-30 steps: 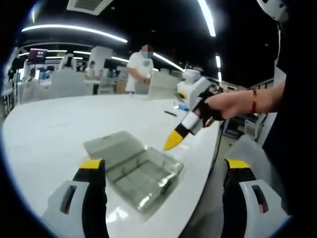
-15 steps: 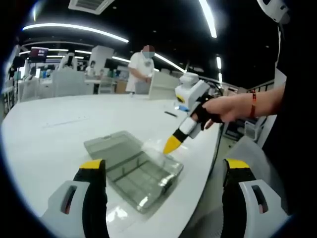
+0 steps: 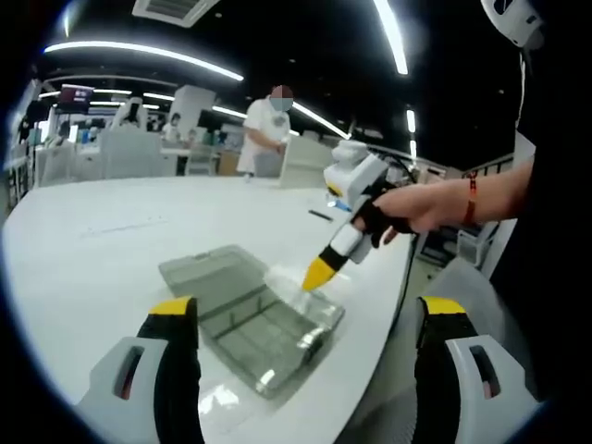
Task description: Insert the divider into the dual guide fixture by aligning both edges with the guide slots and pushing it downward to the bottom, including one-sided entry, uneven engagement, binding, and posture correction.
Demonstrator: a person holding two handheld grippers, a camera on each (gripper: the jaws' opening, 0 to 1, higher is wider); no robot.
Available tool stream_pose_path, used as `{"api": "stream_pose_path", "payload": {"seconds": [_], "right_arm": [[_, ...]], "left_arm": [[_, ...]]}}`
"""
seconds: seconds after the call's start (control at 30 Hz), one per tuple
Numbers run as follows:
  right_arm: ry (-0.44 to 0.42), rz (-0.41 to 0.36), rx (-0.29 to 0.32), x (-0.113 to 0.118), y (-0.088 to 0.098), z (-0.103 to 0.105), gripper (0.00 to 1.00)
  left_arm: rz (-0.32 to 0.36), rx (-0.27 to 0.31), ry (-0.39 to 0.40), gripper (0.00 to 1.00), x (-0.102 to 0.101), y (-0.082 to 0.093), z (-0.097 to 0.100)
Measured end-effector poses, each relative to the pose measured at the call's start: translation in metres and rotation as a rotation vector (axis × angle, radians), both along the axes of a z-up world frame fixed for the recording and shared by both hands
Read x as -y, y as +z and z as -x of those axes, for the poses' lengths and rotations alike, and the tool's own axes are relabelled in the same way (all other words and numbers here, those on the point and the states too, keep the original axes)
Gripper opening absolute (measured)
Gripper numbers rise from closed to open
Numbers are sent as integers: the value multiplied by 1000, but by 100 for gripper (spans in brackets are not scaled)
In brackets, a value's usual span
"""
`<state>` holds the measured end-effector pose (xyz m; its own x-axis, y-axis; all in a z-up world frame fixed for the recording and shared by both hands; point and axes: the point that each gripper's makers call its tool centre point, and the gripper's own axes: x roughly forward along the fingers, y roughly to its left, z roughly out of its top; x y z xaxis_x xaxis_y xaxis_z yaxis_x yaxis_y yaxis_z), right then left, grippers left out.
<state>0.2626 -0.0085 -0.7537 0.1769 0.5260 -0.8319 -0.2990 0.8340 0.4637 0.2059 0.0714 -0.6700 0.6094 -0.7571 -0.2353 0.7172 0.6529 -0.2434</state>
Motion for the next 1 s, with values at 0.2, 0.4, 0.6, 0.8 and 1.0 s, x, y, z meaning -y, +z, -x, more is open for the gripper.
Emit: {"api": "stream_pose_path", "payload": {"seconds": [0.2, 0.4, 0.6, 0.8, 1.0], "right_arm": [[3, 0, -5, -3, -3, 1, 0], [7, 2, -10, -5, -6, 3, 0], [12, 7, -18, -5, -7, 3, 0], [29, 20, -18, -8, -9, 3, 0], [39, 27, -20, -9, -11, 2, 0]], "left_arm": [[-2, -9, 1, 96, 0, -1, 0], [-3, -13, 7, 96, -4, -3, 0], [-1, -15, 8, 96, -4, -3, -1], [-14, -19, 13, 95, -7, -6, -1], [-13, -22, 17, 95, -8, -6, -1]]}}
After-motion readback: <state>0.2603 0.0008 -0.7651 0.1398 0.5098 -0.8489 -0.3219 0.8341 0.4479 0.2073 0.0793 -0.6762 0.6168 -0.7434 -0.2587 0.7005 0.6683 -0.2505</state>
